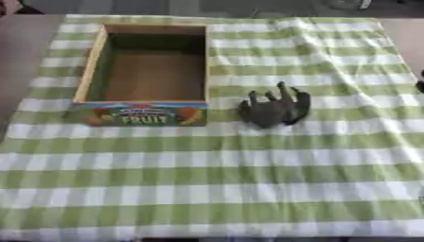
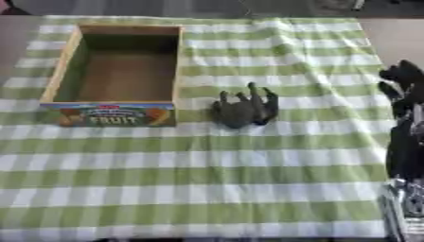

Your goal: Pick up objects on the table and place them in the box.

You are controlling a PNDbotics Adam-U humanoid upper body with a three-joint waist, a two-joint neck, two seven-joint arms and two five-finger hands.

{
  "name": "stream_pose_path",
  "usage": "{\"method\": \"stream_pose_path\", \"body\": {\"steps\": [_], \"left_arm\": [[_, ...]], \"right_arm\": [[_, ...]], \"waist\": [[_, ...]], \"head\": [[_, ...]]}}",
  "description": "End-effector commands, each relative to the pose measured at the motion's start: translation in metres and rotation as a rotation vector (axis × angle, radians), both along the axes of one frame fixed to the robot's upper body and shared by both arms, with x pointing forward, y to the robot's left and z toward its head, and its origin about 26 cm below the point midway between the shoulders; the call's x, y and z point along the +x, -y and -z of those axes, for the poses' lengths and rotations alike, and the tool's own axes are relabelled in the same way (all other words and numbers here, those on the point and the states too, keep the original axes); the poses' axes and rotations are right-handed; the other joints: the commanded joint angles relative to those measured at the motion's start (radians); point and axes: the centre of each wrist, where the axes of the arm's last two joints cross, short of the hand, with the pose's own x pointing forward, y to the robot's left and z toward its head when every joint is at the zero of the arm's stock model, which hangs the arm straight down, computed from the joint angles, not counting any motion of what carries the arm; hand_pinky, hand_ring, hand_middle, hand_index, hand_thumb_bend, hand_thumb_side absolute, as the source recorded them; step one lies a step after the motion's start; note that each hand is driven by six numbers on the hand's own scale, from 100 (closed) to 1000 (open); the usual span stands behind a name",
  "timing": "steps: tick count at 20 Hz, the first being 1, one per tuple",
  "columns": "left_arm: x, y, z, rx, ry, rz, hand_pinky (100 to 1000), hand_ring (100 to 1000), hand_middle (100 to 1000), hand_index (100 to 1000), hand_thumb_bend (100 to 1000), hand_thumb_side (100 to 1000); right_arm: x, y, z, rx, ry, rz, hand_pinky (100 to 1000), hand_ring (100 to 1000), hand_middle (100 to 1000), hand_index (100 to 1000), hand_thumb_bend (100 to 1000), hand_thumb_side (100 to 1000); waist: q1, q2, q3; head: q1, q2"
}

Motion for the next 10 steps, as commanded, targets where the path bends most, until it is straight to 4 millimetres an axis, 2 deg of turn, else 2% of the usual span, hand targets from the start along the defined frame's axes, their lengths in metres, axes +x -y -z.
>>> {"method": "stream_pose_path", "body": {"steps": [1,7,10], "left_arm": [[-0.002,-0.001,-0.009,0.037,0.022,0.004,282,327,572,404,100,803],[-0.002,-0.003,-0.011,0.055,0.019,0.009,282,326,572,402,100,801],[-0.001,-0.003,-0.012,0.062,0.018,0.013,282,327,573,403,100,799]], "right_arm": [[0.002,0.006,-0.018,-0.162,0.045,-0.04,871,952,786,927,100,1000],[0.0,0.015,-0.028,-0.434,0.035,-0.13,887,949,836,953,100,977],[-0.001,0.024,-0.035,-0.582,0.027,-0.162,898,947,850,960,100,930]], "waist": [[-0.005,-0.012,0.004],[-0.02,-0.012,0.011],[-0.025,-0.012,0.013]], "head": [[0.003,0.009],[0.0,0.01],[-0.002,0.008]]}}
